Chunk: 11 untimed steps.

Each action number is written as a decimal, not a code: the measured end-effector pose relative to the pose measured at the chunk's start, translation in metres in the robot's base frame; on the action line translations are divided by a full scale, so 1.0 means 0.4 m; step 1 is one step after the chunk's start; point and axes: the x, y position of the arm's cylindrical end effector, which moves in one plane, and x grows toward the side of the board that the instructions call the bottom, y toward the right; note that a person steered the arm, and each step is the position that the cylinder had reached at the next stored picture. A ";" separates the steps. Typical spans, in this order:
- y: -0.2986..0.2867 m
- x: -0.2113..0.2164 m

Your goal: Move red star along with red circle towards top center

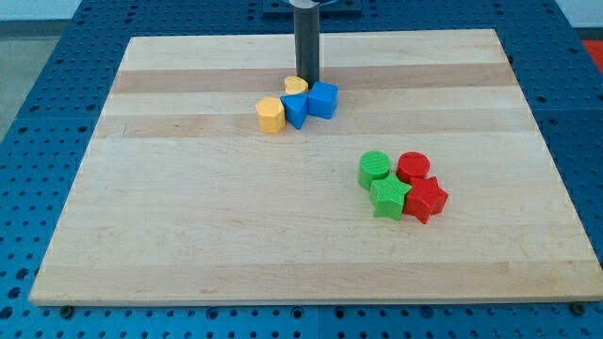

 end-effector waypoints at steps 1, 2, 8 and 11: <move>-0.026 -0.006; -0.137 -0.009; -0.222 0.497; 0.018 0.576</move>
